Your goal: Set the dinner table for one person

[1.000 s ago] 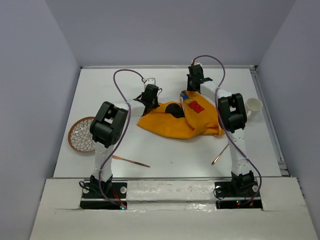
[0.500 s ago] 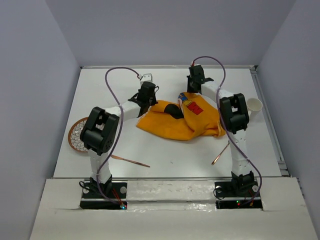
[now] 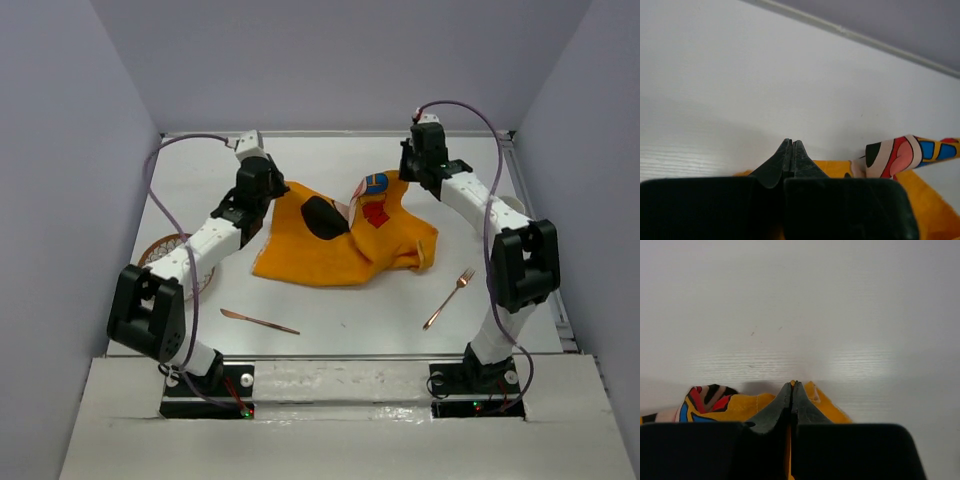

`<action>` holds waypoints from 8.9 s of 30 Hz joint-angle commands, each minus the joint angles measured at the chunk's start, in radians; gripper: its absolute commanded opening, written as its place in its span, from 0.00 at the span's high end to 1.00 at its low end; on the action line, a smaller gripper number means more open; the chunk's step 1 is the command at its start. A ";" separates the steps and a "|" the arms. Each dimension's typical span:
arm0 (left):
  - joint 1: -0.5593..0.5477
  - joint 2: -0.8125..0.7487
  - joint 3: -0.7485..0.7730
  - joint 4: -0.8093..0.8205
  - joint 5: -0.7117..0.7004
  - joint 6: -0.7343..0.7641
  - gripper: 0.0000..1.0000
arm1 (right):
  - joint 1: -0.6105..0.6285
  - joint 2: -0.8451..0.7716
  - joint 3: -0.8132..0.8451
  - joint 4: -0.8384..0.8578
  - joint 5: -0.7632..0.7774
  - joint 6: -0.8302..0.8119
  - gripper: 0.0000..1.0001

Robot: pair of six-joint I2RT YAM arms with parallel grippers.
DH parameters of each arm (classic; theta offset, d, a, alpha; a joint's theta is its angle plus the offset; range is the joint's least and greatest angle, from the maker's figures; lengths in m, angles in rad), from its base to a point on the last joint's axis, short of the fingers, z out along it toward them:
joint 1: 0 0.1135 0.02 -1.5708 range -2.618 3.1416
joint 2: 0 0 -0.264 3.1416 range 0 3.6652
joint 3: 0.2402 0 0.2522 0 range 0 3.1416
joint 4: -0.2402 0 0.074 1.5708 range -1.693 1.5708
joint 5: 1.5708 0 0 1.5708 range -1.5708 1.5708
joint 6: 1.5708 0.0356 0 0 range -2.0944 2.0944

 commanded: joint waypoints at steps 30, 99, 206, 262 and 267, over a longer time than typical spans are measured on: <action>0.370 -0.245 0.088 -0.006 0.164 -0.126 1.00 | -0.128 -0.426 -0.233 0.185 -0.060 0.027 1.00; 0.389 -0.931 -0.341 -0.300 0.635 0.136 0.22 | 0.424 -0.350 -0.803 0.306 -0.075 0.311 1.00; 0.237 -1.080 -0.232 -0.209 0.109 0.219 0.01 | 0.509 0.310 0.239 0.901 -0.761 0.816 1.00; 0.212 -1.023 -0.305 -0.198 0.239 0.204 0.01 | -0.025 -0.599 -0.567 0.210 -0.052 0.233 0.34; 0.188 -1.014 -0.298 -0.197 0.291 0.204 0.01 | -0.189 -0.802 -0.619 0.038 0.250 0.179 0.33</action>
